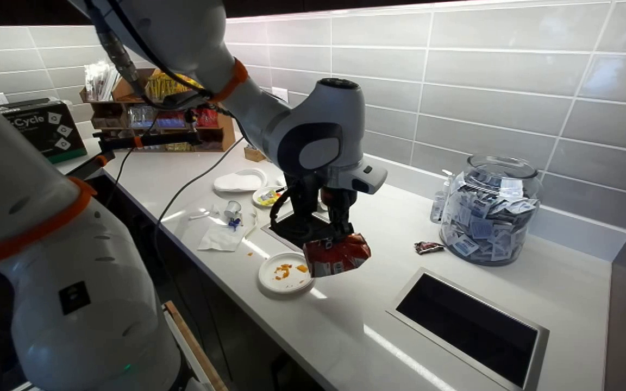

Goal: Pour the contents of the orange packet onto the white plate

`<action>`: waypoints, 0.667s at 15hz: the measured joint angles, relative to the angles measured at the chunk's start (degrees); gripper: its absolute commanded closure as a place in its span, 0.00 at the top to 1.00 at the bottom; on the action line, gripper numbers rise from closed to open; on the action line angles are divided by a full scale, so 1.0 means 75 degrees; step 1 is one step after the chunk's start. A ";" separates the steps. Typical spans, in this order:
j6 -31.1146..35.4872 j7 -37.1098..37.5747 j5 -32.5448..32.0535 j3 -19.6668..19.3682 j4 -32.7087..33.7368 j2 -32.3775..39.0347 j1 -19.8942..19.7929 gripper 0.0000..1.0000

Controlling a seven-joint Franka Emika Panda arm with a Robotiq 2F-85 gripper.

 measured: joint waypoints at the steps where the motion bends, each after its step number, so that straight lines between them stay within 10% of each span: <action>1: 0.0141 -0.0339 0.0023 0.0000 -0.0016 0.0002 0.0115 0.00; 10: 0.0801 -0.1712 0.0071 -0.0004 -0.0043 0.0214 0.0666 0.00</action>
